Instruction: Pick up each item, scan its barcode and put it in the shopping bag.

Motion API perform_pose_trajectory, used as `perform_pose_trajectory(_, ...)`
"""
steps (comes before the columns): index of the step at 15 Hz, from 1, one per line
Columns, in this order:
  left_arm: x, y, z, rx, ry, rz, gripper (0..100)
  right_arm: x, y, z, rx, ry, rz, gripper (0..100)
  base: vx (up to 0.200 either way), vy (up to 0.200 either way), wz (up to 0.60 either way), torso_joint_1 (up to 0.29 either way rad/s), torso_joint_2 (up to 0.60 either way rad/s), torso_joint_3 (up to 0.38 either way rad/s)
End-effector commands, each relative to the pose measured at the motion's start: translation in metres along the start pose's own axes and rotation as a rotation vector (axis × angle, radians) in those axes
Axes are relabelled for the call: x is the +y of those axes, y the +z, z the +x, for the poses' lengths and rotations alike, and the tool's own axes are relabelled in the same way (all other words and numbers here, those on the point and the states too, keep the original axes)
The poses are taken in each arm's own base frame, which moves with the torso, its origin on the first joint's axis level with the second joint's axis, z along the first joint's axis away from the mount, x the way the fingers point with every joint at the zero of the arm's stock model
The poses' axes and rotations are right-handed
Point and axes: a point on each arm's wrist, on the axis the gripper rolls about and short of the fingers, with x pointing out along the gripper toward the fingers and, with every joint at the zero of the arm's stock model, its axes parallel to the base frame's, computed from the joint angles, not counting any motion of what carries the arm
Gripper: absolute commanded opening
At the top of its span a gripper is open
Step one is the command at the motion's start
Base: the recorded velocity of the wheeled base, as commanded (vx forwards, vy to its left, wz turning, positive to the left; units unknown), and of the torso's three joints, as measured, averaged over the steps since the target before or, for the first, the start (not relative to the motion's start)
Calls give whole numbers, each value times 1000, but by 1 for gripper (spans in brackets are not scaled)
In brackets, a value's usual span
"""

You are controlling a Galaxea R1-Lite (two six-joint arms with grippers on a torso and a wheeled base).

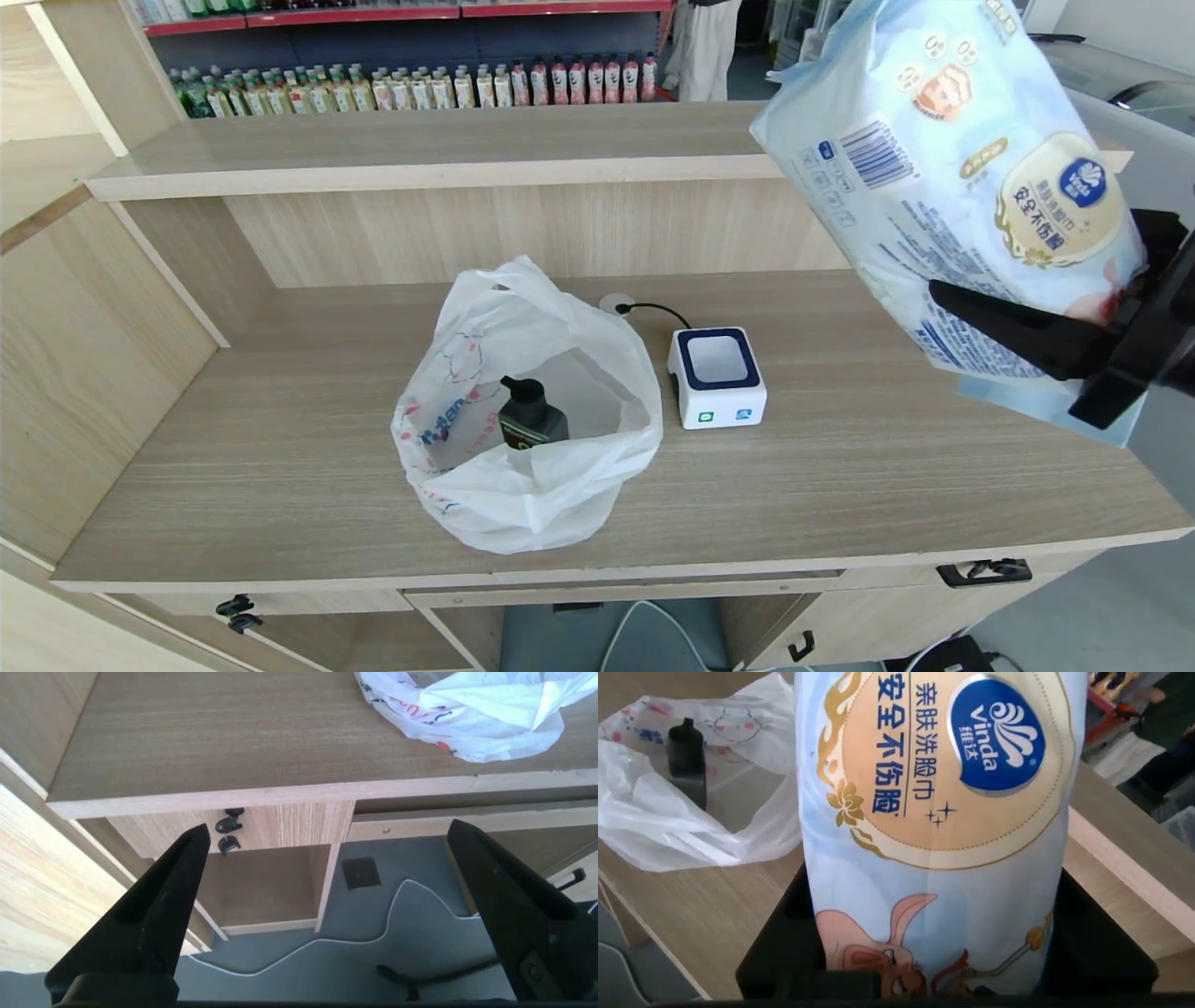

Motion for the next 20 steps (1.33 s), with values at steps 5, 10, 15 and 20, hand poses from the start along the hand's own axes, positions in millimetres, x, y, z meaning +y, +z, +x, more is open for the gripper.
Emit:
perform_pose_trajectory(5,0,0,0,-1,0,0,100,-12,-23,0,114,-73,37,0,0,0,0,0,0,0)
perform_pose_trajectory(10,0,0,0,-1,0,0,100,-8,-26,0,124,-38,31,0,0,0,480,1,1,1)
perform_pose_trajectory(15,0,0,0,-1,0,0,100,-16,-47,0,223,-76,-32,0,0,0,600,4,1,0)
perform_pose_trajectory(20,0,0,0,-1,0,0,100,-62,-117,-23,500,-160,-323,0,0,0,0,0,0,0)
